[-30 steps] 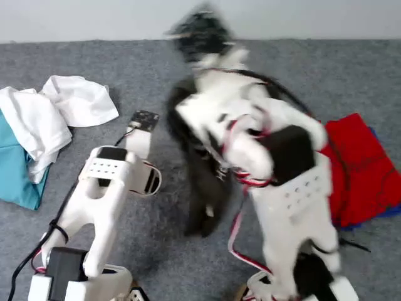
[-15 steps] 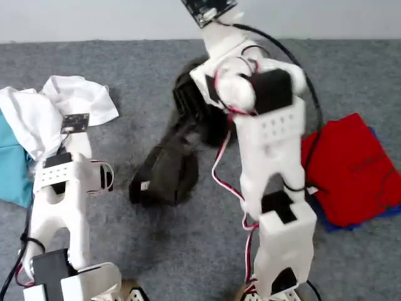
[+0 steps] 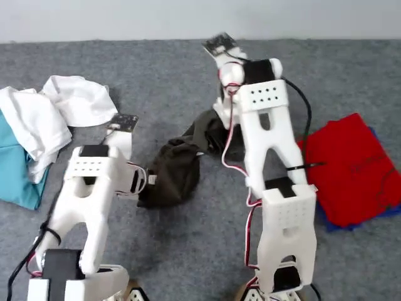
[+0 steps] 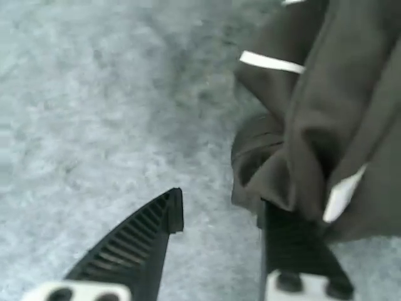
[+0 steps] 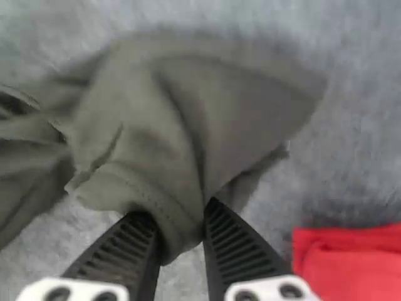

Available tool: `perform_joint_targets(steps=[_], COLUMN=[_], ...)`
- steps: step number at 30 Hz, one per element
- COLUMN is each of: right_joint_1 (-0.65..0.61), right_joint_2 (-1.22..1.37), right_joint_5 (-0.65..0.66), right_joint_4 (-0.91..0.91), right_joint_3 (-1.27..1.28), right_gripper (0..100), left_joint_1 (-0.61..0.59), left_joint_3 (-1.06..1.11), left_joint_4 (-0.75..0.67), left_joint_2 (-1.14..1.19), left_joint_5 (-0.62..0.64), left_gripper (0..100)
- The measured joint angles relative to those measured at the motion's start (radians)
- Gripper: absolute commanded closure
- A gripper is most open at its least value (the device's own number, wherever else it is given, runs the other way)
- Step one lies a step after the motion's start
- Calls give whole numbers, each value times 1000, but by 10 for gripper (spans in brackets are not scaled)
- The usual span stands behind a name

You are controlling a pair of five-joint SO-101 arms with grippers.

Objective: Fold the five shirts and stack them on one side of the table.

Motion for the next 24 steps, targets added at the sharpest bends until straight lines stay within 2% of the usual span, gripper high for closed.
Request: perform_joint_targets(steps=[2, 6, 8, 12, 15, 20, 24], right_joint_1=[38, 86, 95, 120, 123, 121, 121], right_joint_2=[0, 0, 0, 2, 6, 6, 6], right_joint_5=[0, 0, 26, 77, 89, 91, 91], right_joint_4=[0, 0, 0, 0, 0, 0, 0], right_joint_3=[21, 21, 26, 58, 58, 58, 58], right_gripper=[958, 797, 744, 754, 772, 779, 779], left_joint_1=[-9, -32, -31, -31, -32, 41, 117], left_joint_3=[-17, -92, -147, -276, -315, -301, -247], left_joint_4=[-23, -35, 5, 140, 180, 187, 98], left_joint_2=[52, 192, 253, 295, 308, 311, 341], left_joint_5=[0, 3, 5, 0, 0, 3, 0], left_gripper=[791, 793, 793, 794, 794, 794, 795])
